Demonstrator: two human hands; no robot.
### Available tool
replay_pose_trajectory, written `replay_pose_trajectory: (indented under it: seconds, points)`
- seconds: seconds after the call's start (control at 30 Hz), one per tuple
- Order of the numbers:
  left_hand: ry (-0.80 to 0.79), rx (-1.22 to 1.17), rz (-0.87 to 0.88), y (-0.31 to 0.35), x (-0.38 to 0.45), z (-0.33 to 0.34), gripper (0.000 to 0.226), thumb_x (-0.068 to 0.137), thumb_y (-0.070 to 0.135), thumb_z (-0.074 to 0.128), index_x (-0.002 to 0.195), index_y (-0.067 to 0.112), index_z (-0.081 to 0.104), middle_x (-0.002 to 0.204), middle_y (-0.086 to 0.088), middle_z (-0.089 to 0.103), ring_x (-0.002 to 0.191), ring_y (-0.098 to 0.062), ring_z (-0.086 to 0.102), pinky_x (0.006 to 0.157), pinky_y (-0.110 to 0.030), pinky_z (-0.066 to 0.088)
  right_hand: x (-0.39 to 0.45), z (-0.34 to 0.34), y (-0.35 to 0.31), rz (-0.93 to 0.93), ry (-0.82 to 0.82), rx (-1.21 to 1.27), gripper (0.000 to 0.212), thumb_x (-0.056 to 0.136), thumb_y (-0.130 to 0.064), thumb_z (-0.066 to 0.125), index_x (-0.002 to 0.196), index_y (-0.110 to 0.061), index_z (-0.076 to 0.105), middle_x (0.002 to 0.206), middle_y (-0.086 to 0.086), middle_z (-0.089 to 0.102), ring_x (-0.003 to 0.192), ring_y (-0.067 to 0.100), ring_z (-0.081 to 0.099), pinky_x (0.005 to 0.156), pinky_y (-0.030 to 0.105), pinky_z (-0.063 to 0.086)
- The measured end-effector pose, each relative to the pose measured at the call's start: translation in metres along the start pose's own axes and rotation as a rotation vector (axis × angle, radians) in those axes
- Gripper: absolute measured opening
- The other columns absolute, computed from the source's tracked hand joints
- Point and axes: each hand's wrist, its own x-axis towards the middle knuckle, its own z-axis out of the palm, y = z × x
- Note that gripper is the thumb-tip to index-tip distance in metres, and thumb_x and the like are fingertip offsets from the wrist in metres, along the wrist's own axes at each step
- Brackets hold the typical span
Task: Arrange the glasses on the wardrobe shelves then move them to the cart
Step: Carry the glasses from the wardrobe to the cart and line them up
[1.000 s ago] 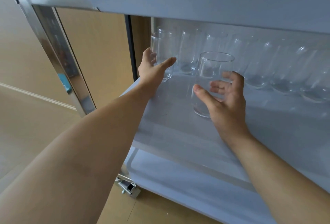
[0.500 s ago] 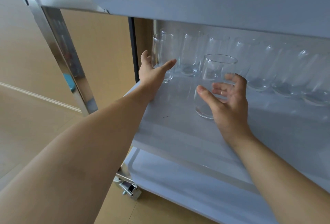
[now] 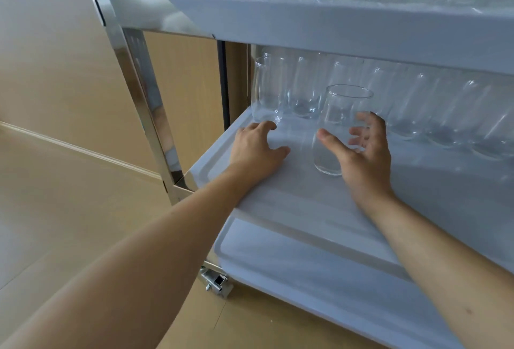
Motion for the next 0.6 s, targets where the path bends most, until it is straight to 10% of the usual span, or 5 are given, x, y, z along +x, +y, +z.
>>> replay_pose_trajectory:
  seconds: [0.6]
  points:
    - [-0.011,0.165,0.081,-0.006,0.005,0.013,0.039,0.085,0.054,0.064,0.115,0.029,0.07,0.119,0.0,0.063,0.12,-0.027,0.048,0.087,-0.032,0.025,0.071,0.081,-0.001,0.068,0.017,-0.082,0.082,0.061,-0.053,0.092,0.127,-0.022,0.055,0.112,-0.004,0.056,0.107,0.016,0.059,0.098,0.031,0.049]
